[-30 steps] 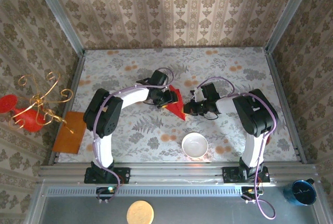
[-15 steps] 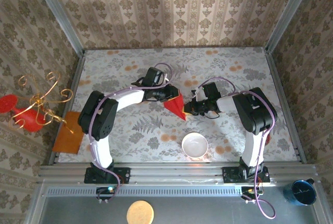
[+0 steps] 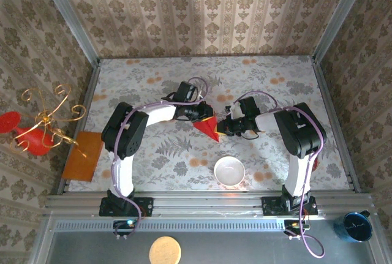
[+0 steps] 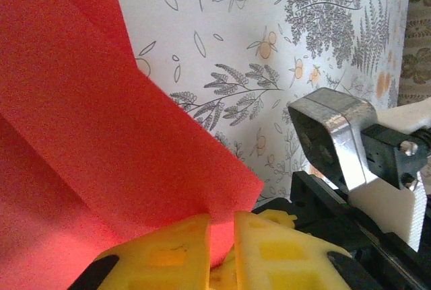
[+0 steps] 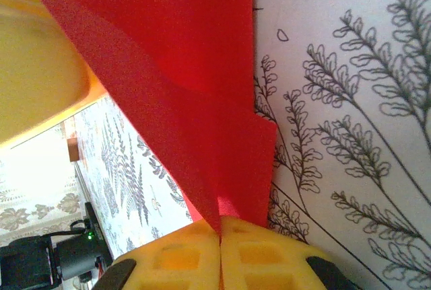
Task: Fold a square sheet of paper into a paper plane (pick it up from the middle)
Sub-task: Fourth fold the wing at the center of the table.
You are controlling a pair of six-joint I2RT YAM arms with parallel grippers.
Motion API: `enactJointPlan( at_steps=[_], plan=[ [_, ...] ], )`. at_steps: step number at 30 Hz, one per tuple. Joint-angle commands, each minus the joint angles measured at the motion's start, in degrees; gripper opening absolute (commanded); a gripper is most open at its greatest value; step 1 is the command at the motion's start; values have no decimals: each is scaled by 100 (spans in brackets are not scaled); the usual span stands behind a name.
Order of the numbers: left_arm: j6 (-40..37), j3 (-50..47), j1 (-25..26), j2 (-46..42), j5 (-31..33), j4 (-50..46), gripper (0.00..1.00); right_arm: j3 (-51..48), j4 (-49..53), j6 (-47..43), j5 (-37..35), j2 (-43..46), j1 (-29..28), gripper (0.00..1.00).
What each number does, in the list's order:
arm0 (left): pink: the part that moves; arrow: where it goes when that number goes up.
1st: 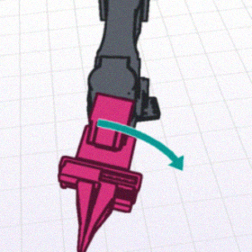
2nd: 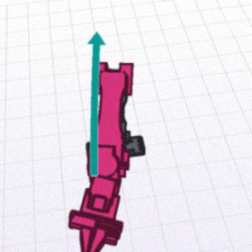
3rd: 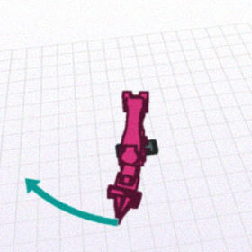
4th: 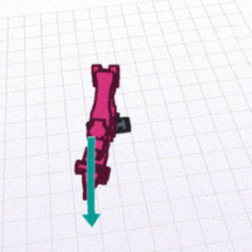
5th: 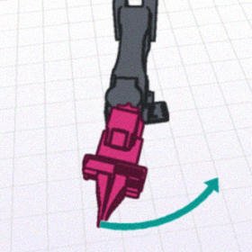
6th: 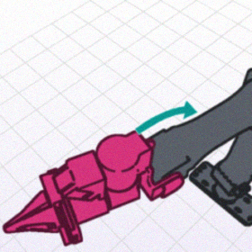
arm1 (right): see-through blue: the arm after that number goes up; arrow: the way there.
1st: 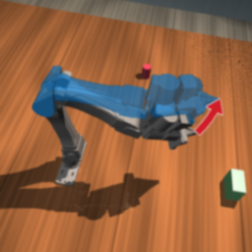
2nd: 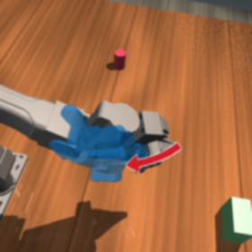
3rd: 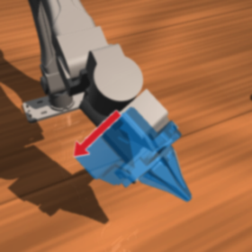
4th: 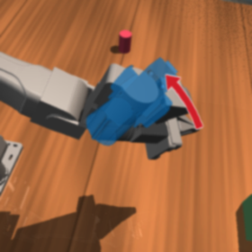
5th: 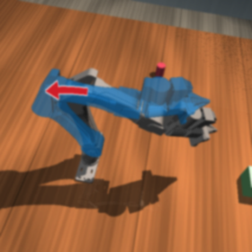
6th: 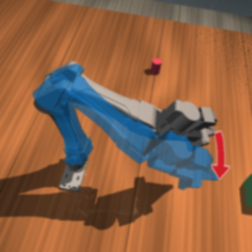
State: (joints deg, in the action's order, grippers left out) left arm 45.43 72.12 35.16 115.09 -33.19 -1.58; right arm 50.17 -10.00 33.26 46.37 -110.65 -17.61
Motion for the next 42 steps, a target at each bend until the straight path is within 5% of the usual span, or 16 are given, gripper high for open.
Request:
enactJointPlan(
  at_steps=[1,42],
  plan=[
    [96,211,-35,125,60,-265,16,0,514,-63,-234,-190,104,11],
    [229,504,-123,436,260,-808,12,-176,735,-218,-85,514,125,25]
  ],
)
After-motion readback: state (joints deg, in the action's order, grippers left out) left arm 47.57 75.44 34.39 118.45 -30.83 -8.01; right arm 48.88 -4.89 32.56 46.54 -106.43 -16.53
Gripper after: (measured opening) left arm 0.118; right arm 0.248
